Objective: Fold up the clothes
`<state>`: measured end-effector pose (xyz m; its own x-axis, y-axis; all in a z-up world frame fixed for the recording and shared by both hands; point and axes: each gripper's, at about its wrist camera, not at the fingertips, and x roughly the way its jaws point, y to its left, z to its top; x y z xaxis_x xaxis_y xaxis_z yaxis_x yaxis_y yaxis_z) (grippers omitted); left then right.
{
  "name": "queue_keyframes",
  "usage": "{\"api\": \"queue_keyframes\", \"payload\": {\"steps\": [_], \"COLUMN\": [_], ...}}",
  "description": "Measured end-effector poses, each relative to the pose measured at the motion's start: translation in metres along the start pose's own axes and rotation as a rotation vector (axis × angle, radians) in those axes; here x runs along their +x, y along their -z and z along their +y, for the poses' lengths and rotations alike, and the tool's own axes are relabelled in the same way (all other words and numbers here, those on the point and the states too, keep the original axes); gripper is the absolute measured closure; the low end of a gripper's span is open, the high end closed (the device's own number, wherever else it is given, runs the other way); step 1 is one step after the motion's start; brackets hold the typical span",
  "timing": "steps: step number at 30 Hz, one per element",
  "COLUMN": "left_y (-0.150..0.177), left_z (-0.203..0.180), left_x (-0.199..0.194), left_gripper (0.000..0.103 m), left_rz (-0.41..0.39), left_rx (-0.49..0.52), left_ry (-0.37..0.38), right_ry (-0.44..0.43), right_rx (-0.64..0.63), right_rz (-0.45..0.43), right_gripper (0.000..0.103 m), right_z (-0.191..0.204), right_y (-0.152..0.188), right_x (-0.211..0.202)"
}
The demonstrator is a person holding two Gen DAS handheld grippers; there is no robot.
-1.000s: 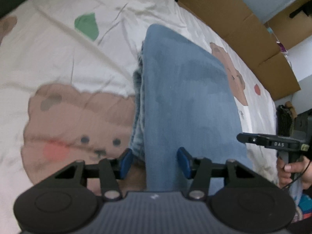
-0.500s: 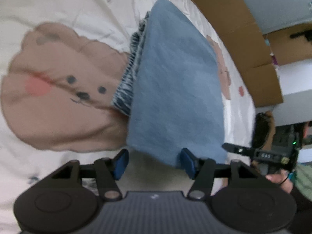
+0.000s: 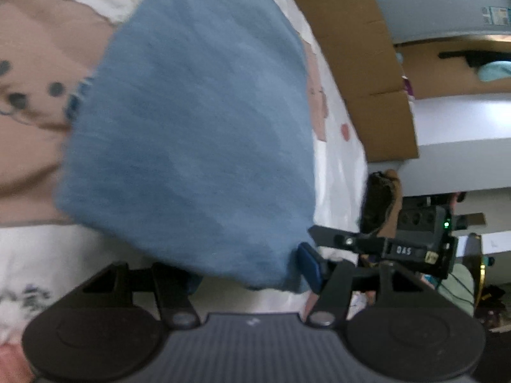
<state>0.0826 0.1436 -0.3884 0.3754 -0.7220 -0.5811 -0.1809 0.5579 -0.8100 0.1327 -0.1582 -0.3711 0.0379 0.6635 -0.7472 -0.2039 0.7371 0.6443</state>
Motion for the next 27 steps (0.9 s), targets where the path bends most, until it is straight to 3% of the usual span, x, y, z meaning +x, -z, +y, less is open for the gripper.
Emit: {"api": "queue_keyframes", "payload": {"steps": [4, 6, 9, 13, 16, 21, 27], "left_y": [0.006, 0.01, 0.016, 0.017, 0.016, 0.014, 0.006], "left_z": [-0.003, -0.003, -0.004, -0.003, -0.003, -0.006, -0.001], "left_x": [0.013, 0.014, 0.015, 0.016, 0.017, 0.005, -0.023], "left_gripper": [0.041, 0.066, 0.079, 0.08, 0.077, 0.051, 0.033], "left_rz": [0.004, 0.014, 0.028, 0.043, 0.065, 0.111, 0.095], "left_rx": [0.01, 0.015, 0.023, 0.022, 0.023, 0.076, 0.097], "left_ry": [0.045, 0.058, 0.077, 0.085, 0.082, 0.024, -0.053], "right_ry": [-0.004, -0.009, -0.012, -0.01, -0.005, -0.001, 0.004], "right_rx": [-0.001, 0.003, 0.001, -0.006, 0.002, 0.025, 0.008], "right_rz": [0.002, 0.003, 0.004, 0.0, -0.019, -0.049, -0.073], "right_gripper": [0.031, 0.031, 0.031, 0.031, 0.031, 0.031, 0.031], "right_z": [0.0, 0.0, 0.0, 0.0, -0.003, -0.012, -0.014], "right_y": [0.001, 0.001, 0.002, 0.0, -0.003, -0.005, -0.011], "right_x": [0.001, 0.001, 0.003, 0.001, -0.003, -0.009, -0.012]}}
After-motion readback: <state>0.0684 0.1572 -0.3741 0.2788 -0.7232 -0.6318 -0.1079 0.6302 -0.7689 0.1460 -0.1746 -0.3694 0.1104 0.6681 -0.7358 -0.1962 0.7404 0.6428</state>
